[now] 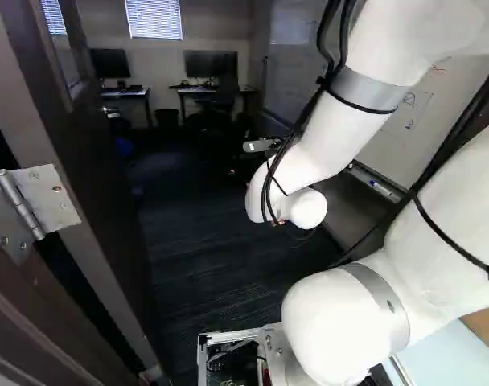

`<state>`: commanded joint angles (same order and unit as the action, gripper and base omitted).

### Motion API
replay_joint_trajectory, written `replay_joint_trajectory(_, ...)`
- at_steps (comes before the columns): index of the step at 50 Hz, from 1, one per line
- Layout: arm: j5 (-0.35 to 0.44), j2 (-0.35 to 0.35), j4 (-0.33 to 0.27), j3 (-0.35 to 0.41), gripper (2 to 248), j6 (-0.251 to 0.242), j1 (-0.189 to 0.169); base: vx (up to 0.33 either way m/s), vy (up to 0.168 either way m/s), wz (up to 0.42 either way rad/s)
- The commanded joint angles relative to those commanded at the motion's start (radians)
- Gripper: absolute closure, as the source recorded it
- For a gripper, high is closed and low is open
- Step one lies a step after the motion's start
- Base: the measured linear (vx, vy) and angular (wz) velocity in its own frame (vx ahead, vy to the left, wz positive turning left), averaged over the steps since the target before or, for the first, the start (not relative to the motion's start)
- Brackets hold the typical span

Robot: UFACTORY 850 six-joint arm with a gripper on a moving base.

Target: Open the door and move inside

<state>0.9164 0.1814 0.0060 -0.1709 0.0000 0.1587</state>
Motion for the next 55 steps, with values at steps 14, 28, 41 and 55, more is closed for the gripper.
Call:
replay_joint_trajectory(14, 0.000, 0.000, 0.000, 0.000, 3, 0.000, 0.000, 0.126, 0.024, 0.148)
replay_joint_trajectory(28, 0.000, 0.000, 0.000, 0.000, 3, 0.000, 0.000, 0.092, -0.040, 0.002)
replay_joint_trajectory(41, 0.000, 0.000, 0.000, 0.000, 3, 0.000, 0.000, 0.065, -0.028, -0.002)
replay_joint_trajectory(55, 0.000, 0.000, 0.000, 0.000, 3, 0.000, 0.000, 0.099, -0.032, -0.015)
